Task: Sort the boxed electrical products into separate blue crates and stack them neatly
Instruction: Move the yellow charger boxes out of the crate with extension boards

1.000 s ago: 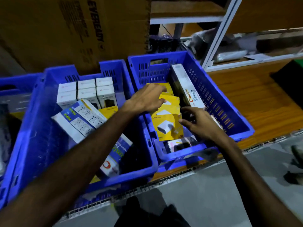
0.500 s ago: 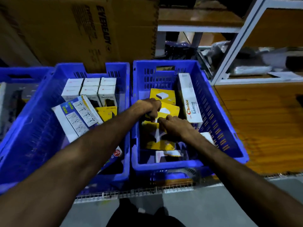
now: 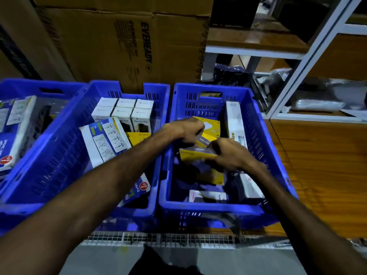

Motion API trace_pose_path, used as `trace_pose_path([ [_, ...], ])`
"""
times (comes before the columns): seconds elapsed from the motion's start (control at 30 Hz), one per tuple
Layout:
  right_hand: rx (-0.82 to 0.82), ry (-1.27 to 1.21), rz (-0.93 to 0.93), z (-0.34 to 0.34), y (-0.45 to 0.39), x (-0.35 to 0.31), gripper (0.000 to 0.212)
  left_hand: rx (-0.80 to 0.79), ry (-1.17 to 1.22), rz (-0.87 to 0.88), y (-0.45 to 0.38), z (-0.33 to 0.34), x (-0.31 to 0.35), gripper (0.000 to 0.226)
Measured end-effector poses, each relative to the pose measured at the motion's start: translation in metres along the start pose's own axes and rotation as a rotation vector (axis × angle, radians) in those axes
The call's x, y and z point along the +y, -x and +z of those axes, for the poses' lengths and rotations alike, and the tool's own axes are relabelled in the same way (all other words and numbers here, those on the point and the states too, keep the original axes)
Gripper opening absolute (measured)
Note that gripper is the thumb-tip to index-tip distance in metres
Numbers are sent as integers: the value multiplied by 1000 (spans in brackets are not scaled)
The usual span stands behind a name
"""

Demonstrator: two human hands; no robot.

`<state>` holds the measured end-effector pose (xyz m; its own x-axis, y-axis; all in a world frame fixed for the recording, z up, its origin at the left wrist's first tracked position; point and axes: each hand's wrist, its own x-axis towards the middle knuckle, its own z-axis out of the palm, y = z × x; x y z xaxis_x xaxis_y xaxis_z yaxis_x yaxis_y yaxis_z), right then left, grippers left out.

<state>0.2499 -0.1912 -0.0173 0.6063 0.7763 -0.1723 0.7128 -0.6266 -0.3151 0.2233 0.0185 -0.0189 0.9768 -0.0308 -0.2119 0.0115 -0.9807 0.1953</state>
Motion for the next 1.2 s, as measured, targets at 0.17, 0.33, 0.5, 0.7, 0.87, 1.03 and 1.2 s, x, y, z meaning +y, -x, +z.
trace_pose_path([
  [0.17,189,-555,178,-24,34,21,58,301,386,-67,29,-24,-21,35],
  [0.33,378,-1046,152,-29,69,7,27,539,1036,-189,75,-22,-13,27],
  [0.5,330,-1493,197,-17,78,-25,20,682,1604,-309,122,-2,-5,17],
  [0.7,120,-1832,189,0,69,-78,31,852,1845,-479,199,21,2,27],
  [0.87,39,-1796,126,14,62,-144,21,1138,1702,-637,283,36,-10,20],
  [1.03,-32,-1532,87,24,57,-210,27,1431,1482,-754,366,41,-35,29],
  [1.2,-96,-1401,47,36,42,-281,28,1598,1254,-819,442,47,-81,43],
])
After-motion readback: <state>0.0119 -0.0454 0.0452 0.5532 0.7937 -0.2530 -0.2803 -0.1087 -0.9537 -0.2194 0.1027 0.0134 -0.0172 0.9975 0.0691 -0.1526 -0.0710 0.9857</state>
